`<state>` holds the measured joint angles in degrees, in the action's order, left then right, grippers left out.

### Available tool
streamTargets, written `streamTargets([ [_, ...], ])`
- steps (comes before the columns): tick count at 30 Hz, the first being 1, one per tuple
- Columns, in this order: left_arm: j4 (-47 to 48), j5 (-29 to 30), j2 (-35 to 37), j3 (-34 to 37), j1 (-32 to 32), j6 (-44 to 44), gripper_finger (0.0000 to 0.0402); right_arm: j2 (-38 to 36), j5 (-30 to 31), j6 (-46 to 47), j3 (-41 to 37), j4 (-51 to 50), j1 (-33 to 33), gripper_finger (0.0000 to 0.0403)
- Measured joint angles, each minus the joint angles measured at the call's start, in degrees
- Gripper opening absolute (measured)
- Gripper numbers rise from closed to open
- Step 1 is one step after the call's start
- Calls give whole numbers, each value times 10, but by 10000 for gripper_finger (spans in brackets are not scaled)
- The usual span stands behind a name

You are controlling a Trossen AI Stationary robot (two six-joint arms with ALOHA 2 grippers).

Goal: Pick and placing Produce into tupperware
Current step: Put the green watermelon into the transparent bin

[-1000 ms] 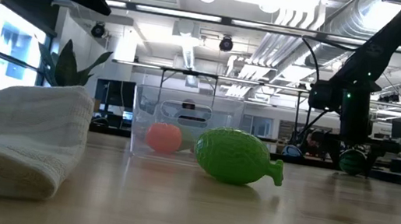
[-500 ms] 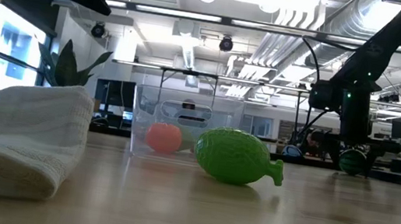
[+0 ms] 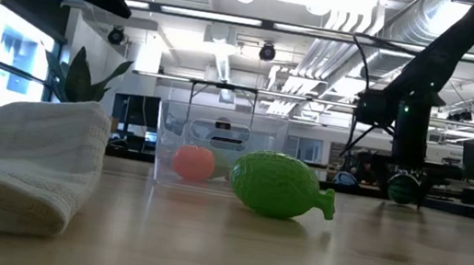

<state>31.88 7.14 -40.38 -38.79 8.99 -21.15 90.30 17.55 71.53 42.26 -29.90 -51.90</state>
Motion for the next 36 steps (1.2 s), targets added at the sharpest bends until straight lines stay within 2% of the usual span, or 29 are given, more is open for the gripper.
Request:
streamTargets([
  [11,0,0,0,0,0,0,3,-6,-28,-12,11,-2,80,271],
  [21,0,0,0,0,0,0,3,-12,-50,-199,122,-11,164,271],
  [30,0,0,0,0,0,0,3,-12,-48,-300,230,-79,229,271],
  [36,0,0,0,0,0,0,3,-12,-119,-409,287,-80,285,271],
])
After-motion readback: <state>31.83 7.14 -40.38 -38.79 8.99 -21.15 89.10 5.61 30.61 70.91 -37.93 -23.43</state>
